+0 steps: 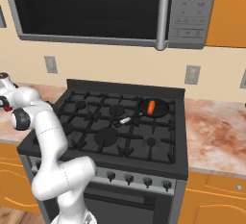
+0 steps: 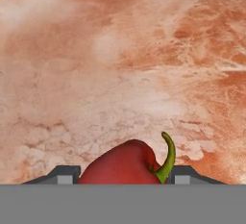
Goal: Put the carrot and bell pepper in the pan. Then turn on the rear right burner and set the heat to medium.
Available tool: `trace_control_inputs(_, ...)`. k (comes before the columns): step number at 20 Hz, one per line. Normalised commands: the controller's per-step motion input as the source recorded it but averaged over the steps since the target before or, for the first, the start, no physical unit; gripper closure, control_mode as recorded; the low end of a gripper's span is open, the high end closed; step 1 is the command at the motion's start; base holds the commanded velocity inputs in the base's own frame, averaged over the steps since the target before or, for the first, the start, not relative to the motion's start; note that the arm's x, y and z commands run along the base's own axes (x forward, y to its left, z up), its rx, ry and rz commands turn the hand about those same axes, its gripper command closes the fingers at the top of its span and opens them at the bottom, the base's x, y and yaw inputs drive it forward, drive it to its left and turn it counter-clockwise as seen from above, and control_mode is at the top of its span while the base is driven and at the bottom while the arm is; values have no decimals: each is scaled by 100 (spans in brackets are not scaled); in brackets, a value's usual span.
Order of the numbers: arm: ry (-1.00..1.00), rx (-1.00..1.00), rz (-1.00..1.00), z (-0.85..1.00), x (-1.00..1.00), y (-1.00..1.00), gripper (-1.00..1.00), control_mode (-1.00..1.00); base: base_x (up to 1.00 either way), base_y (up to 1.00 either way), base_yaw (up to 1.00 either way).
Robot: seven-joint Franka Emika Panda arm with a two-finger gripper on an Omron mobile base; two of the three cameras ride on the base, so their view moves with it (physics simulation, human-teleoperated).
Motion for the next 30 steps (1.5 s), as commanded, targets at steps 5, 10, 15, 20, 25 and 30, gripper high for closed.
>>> trace_control_inputs(5,-1,0,0,4,-19,-1,100,-100,0,0,0)
trace_control_inputs(10,-10,0,0,38,-89,-30,100,-100,0,0,0)
trace_control_inputs(15,-11,0,0,30,-93,-52,100,-100,0,0,0)
trace_control_inputs(20,-4,0,0,31,-62,-70,100,-100,0,0,0)
trace_control_inputs(25,0,0,0,48,-20,-88,100,-100,0,0,0)
trace_control_inputs(30,0,2,0,52,-13,-98,100,-100,0,0,0)
